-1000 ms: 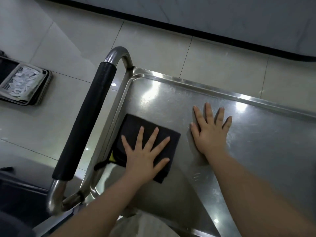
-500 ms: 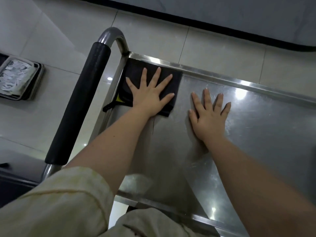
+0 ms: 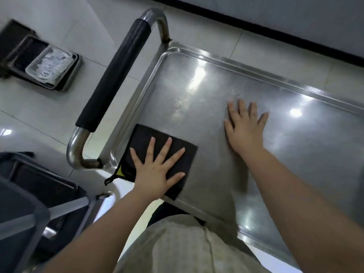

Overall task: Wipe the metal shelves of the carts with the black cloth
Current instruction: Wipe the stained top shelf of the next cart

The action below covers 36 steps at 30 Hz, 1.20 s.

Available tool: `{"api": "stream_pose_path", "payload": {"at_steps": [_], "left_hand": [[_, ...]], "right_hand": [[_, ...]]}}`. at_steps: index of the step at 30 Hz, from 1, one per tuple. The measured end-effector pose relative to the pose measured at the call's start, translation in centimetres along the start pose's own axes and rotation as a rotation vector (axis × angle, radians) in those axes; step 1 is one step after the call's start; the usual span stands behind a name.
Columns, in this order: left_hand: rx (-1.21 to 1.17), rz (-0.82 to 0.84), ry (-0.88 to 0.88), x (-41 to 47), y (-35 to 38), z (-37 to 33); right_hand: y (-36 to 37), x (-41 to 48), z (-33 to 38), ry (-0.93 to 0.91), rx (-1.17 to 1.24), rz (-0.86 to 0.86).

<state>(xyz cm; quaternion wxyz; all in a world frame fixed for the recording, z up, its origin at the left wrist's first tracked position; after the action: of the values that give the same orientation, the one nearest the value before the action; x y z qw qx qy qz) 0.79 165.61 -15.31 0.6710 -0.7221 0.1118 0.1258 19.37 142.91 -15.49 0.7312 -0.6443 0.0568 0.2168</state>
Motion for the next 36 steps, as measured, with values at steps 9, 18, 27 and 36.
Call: {"api": "stream_pose_path", "payload": {"at_steps": [9, 18, 27, 36], "left_hand": [[-0.015, 0.004, -0.046, 0.7, -0.2, -0.5], [-0.057, 0.087, 0.028, 0.3, -0.7, -0.1], [0.025, 0.023, 0.126, 11.3, -4.7, 4.2], [0.021, 0.071, 0.198, 13.1, -4.9, 2.9]], "right_hand": [[6.6, -14.7, 2.8, 0.113, 0.030, -0.019], [7.7, -13.2, 7.4, 0.421, 0.096, -0.041], [8.1, -12.8, 8.0, 0.438, 0.066, -0.089], [7.9, -12.2, 7.6, 0.480, 0.069, -0.090]]}}
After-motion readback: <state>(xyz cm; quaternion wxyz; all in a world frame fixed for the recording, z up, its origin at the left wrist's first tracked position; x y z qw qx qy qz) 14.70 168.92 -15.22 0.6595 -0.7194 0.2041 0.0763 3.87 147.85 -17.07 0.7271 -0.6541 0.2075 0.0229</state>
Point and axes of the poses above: each hand's wrist, its own x-axis towards the middle knuckle, its own y-axis out of the palm, z = x × y, the point moved 2 cm from there along x, towards the middle knuckle, and after that the axes turned 2 degrees about z, right-handed, at the moved point
